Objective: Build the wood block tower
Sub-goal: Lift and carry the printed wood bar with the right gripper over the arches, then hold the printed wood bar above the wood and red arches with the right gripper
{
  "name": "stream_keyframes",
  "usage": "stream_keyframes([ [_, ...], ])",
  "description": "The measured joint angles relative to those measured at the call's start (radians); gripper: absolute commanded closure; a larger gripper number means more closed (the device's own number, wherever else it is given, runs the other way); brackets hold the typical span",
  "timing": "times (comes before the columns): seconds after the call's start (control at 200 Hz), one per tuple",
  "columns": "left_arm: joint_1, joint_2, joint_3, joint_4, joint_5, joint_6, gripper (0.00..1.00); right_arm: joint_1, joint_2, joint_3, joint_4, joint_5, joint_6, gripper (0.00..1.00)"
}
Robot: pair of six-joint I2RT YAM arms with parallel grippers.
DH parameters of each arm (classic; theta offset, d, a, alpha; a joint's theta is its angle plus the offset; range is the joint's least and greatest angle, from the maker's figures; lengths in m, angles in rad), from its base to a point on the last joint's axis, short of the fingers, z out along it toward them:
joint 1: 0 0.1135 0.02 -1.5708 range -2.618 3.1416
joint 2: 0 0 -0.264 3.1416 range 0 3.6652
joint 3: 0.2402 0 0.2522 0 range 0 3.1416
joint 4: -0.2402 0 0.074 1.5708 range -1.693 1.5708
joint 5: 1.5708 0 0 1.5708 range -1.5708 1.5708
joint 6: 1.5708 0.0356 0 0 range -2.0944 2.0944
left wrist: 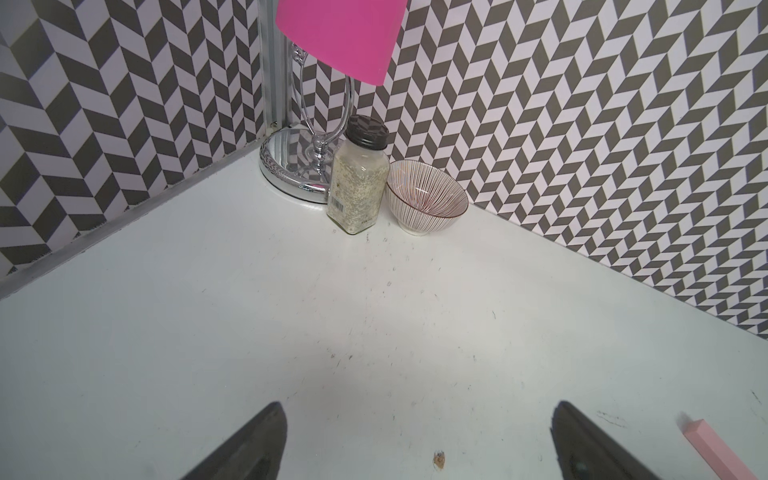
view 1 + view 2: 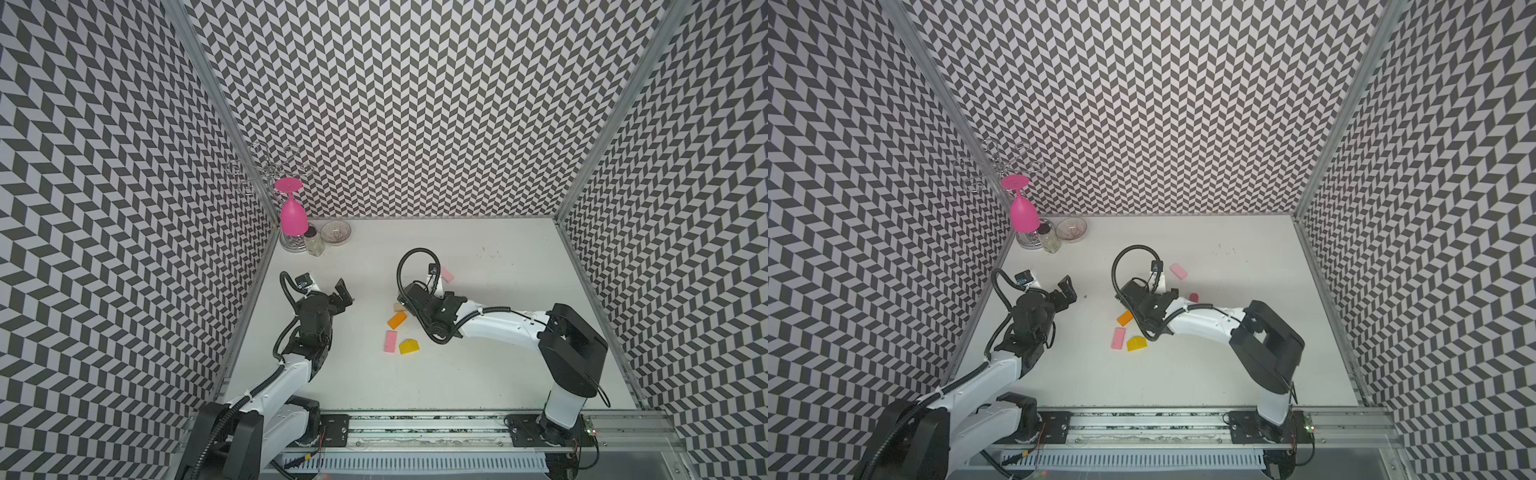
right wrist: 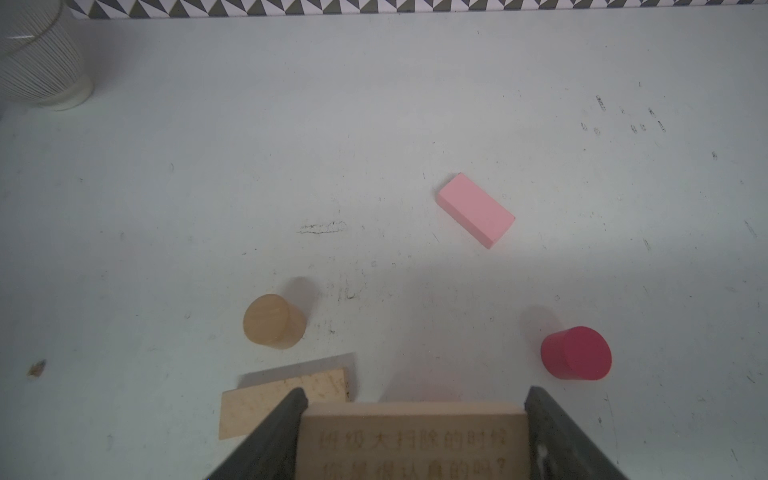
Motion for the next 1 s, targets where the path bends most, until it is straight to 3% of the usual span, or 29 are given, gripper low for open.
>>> stream_keyframes([
  [0.225,0.0,-0.037,0.0,0.002,0.001,0.0,0.0,-0.008,0.024,0.016,-0.031,-0.045,-0.003,0.49],
  [1.002,0.0,-0.054,-0.002,0.009,0.003,0.0,0.0,-0.009,0.055,-0.044,-0.013,-0.141,-0.004,0.47],
])
